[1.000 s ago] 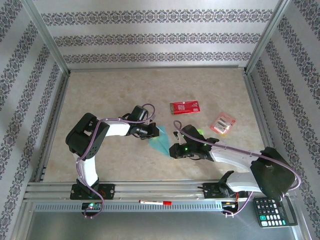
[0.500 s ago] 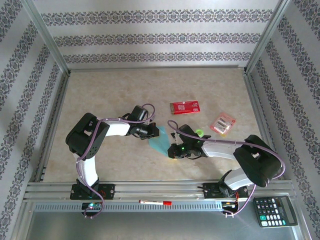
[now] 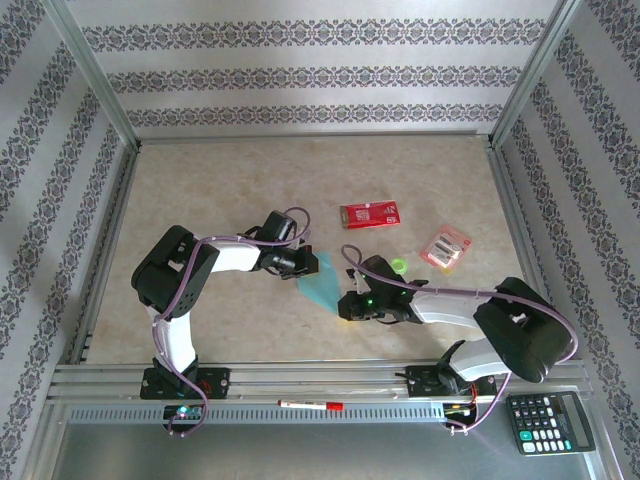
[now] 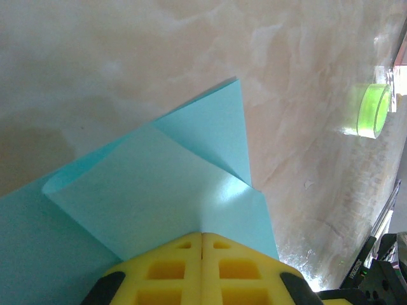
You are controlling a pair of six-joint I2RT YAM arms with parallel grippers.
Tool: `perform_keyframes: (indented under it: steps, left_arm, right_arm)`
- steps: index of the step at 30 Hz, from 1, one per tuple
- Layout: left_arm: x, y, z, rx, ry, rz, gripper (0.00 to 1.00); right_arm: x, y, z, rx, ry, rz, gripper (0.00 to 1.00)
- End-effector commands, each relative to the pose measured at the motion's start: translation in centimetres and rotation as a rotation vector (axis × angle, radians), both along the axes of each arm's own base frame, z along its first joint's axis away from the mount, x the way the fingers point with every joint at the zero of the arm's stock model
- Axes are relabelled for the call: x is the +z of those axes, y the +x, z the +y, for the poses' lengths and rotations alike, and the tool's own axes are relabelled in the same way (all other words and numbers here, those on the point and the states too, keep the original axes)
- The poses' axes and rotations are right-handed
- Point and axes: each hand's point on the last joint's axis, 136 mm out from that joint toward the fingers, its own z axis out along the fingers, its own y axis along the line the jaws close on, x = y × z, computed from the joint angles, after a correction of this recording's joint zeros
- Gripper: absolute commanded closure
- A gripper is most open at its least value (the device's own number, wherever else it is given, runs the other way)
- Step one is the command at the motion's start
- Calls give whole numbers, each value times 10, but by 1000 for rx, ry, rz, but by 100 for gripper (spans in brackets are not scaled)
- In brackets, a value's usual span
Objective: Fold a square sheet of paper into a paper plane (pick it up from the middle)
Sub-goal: Fourth fold the wing at the center of the table.
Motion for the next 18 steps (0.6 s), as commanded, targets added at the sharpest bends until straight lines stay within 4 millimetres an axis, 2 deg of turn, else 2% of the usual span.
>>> perform_keyframes:
  steps: [1, 7, 8, 10, 18]
  left_arm:
    - [-43, -18, 32, 35, 164, 114, 97]
    - [-47, -20, 34, 40, 175, 121, 97]
    - [-47, -20, 35, 40, 175, 122, 97]
    - [-48, -20, 35, 41, 176, 125, 97]
    - [-49, -20, 36, 45, 179, 128, 97]
  right_arm:
    - [-33, -41, -32, -6, -145, 150, 92]
    - [-36, -51, -35, -17, -165, 165, 92]
    - [-43, -58, -43, -23, -185, 184, 93]
    - [-44, -62, -48, -33, -192, 186, 93]
    - [-36, -65, -50, -35, -181, 174, 94]
